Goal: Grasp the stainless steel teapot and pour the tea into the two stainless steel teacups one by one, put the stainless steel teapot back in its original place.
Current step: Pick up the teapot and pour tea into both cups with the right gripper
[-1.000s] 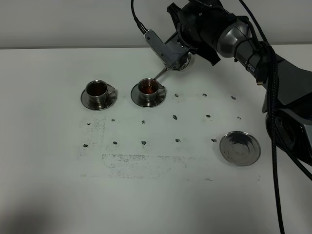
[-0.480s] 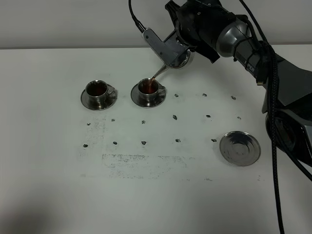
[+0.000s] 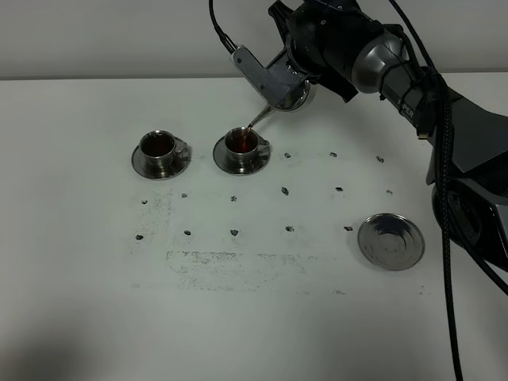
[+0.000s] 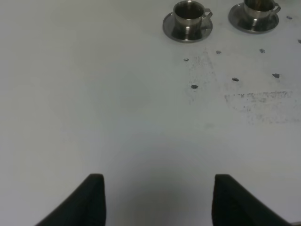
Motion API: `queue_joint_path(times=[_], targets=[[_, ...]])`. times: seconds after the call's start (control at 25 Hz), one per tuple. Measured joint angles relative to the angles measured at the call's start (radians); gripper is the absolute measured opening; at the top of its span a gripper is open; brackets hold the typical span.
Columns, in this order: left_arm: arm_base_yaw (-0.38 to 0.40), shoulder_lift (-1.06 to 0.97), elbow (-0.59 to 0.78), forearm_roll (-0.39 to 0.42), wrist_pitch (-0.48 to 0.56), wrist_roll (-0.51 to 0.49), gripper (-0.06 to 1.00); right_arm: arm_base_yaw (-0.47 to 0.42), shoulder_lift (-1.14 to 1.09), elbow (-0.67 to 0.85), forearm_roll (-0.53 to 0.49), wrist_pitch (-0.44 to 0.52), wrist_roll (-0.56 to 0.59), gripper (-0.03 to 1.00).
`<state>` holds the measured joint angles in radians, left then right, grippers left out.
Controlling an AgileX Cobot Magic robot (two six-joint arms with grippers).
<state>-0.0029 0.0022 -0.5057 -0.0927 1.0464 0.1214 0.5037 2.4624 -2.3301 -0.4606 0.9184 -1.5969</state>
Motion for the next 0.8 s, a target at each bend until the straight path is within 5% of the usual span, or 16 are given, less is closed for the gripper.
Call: queue_joint_path(times=[0.8], targets=[[0.000, 0.000, 0.000, 0.000, 0.000, 0.000, 0.49, 0.000, 0.000, 0.000, -0.027, -0.003, 0.000, 0.21]])
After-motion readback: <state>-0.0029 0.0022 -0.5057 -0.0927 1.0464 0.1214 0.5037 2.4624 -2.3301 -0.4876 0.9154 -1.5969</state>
